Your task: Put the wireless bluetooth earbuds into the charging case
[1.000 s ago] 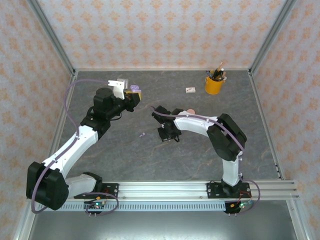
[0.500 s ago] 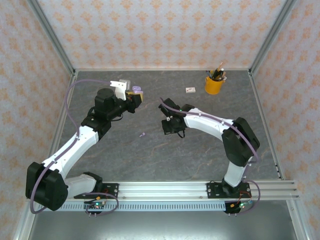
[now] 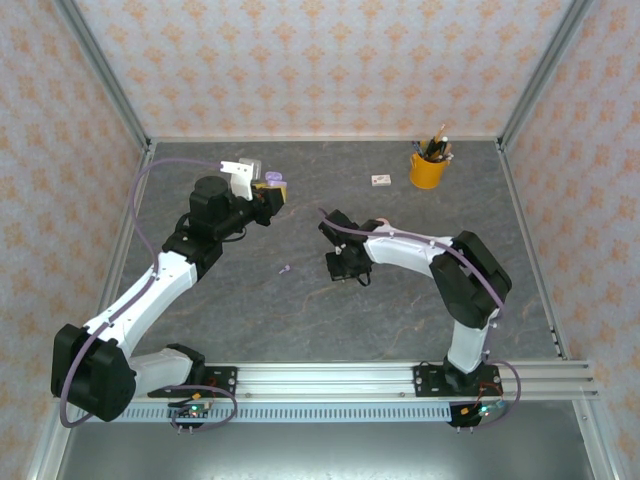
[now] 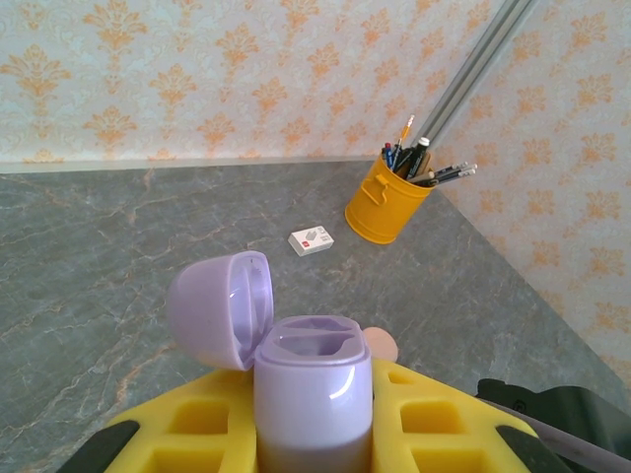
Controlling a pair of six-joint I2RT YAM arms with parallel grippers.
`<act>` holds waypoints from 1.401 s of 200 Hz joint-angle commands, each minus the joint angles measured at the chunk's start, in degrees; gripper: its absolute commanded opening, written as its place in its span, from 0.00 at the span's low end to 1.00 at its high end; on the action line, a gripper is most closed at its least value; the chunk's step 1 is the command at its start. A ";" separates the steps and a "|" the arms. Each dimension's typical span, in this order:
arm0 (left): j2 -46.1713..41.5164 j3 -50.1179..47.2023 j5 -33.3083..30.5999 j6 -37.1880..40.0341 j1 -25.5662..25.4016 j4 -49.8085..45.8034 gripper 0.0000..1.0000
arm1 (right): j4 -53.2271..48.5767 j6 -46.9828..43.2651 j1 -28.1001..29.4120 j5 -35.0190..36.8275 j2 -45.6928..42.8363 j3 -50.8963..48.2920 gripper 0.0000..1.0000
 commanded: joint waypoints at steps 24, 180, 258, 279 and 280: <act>-0.37 0.77 -0.88 0.03 -0.86 1.76 0.00 | 0.04 1.18 0.53 0.52 -0.40 -3.14 0.20; -0.28 1.53 -1.10 -0.07 -1.21 1.75 0.00 | -4.35 -0.39 2.59 4.39 -0.37 -2.20 0.31; -0.44 1.94 -1.01 -0.07 -1.21 1.33 0.00 | -5.48 -0.95 2.98 6.79 2.75 0.31 0.27; -0.51 2.01 -1.01 -0.07 -1.25 1.26 0.00 | -5.51 -1.26 3.08 7.24 3.67 1.18 0.27; -0.48 1.99 -1.01 -0.02 -1.23 1.25 0.00 | -5.59 -1.28 3.08 7.25 3.68 1.21 0.27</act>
